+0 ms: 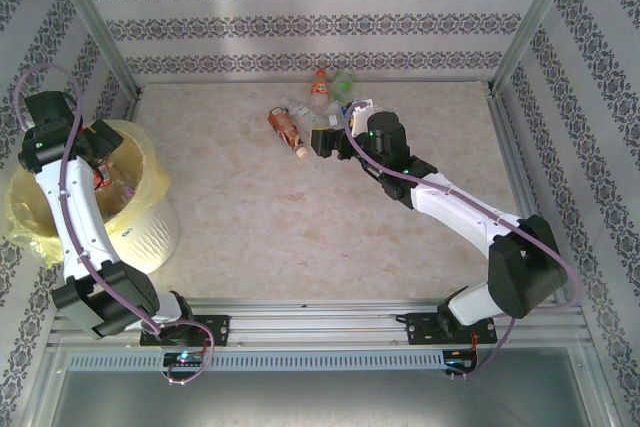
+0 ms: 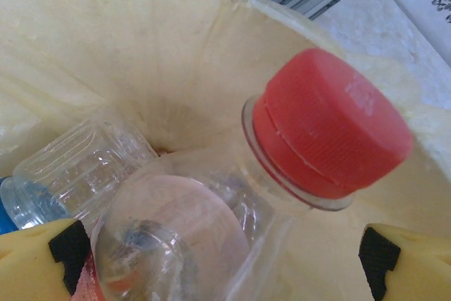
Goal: Put the plastic bottles in the bin
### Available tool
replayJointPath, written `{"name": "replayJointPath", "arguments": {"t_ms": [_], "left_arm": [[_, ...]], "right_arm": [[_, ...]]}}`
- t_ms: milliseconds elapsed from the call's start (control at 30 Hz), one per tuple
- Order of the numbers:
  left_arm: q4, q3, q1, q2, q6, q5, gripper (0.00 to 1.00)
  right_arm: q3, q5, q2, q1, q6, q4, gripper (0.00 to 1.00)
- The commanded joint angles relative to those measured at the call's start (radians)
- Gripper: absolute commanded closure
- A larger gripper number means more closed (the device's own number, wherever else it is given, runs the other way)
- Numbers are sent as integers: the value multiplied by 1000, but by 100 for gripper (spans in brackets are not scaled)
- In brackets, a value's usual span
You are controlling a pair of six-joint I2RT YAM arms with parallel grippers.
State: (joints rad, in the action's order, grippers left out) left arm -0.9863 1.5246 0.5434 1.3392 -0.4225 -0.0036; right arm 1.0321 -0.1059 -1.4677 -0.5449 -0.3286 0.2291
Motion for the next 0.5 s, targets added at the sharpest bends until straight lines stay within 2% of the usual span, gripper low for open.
{"name": "replayJointPath", "arguments": {"t_ms": [0, 100, 267, 400, 467], "left_arm": [[4, 16, -5, -55, 46, -22, 0], [34, -7, -3, -35, 87, -26, 3], [8, -28, -5, -9, 98, 74, 23], [12, -53, -5, -54, 92, 73, 36], [-27, -38, -5, -55, 98, 73, 39]], "right_arm": [[-1, -6, -1, 8, -16, 33, 2], [-7, -4, 0, 8, -15, 34, 2], [-14, 3, 6, 9, -6, 34, 2], [-10, -3, 2, 9, -7, 36, 2], [-8, -6, -1, 10, -8, 35, 2]]}}
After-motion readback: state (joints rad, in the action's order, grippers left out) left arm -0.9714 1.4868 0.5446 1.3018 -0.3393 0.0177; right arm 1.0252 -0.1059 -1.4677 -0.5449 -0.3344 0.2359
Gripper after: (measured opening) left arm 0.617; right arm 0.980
